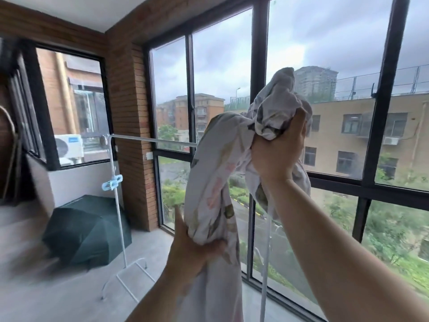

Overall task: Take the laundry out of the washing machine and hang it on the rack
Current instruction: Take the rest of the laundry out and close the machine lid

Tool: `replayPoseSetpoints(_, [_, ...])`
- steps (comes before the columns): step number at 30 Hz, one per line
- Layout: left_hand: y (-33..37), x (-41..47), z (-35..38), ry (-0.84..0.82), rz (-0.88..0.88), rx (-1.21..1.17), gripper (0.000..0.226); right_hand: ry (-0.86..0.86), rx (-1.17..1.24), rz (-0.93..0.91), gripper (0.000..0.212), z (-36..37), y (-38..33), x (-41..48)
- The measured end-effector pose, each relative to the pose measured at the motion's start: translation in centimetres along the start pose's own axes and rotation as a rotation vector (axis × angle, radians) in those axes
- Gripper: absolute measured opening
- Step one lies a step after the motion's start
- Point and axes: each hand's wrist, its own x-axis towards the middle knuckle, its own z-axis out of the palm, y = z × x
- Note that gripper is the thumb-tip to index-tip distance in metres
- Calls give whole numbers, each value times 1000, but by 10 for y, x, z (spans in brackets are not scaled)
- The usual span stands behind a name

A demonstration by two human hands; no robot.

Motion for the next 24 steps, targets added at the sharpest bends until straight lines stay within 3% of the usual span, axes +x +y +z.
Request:
replayPoseSetpoints(3, [-20,1,3,-211,-107,-59,79,25,63,-34,66,13,-5,1])
replayPoseSetpoints(5, [-30,4,10,-178,-213,-71,45,93,155,76,69,18,-10,18])
replayPoseSetpoints(6, [-33,7,12,-141,-251,-118,39,138,210,126,67,22,-11,30])
replayPoseSetpoints(9, [-21,31,8,-53,-323,-272,53,196,229,-10,65,29,-14,58])
replayPoseSetpoints(12, [21,81,-9,81,-393,-338,18,104,114,-294,65,38,-10,56])
replayPoseSetpoints(14, [56,120,-22,101,-256,-313,20,-20,38,-356,65,48,6,46])
replayPoseSetpoints(18, [119,184,-41,22,-49,-185,17,-214,-113,-523,64,68,41,27])
replayPoseSetpoints(22, [146,225,-34,-45,-6,-40,30,-232,-158,-718,63,97,54,30])
replayPoseSetpoints(24, [145,237,-32,-85,14,7,22,-229,-190,-766,68,113,57,38])
